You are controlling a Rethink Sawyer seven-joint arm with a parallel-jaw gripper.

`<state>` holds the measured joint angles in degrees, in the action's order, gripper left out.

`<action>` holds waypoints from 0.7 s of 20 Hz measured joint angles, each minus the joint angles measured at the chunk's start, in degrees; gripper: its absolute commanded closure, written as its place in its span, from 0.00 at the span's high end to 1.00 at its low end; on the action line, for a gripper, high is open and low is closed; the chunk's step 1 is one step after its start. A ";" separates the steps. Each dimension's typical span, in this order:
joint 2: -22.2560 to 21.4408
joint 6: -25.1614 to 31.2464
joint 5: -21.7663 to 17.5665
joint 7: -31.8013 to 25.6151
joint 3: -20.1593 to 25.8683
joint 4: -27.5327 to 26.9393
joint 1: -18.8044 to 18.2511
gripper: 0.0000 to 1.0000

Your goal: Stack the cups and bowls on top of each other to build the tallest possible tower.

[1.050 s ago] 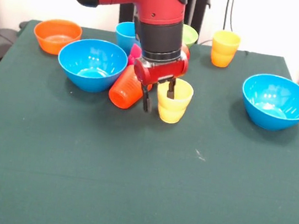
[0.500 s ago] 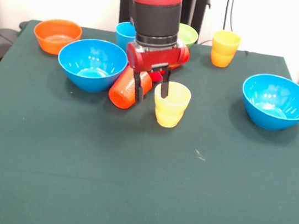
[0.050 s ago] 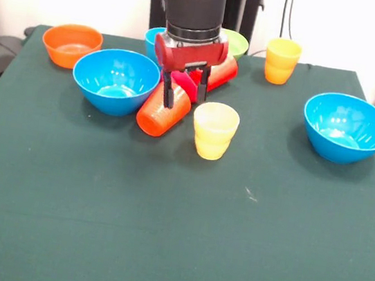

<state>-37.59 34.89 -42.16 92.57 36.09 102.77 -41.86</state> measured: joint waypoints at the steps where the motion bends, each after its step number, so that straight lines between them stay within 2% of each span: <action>1: -0.05 0.52 0.28 0.00 0.02 0.02 -0.03 1.00; 7: -1.17 3.98 4.41 0.00 0.99 1.54 -0.86 1.00; 14: -4.02 3.96 9.56 0.00 3.41 4.97 -0.62 1.00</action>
<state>-41.60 38.86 -32.60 92.57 39.51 107.74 -42.48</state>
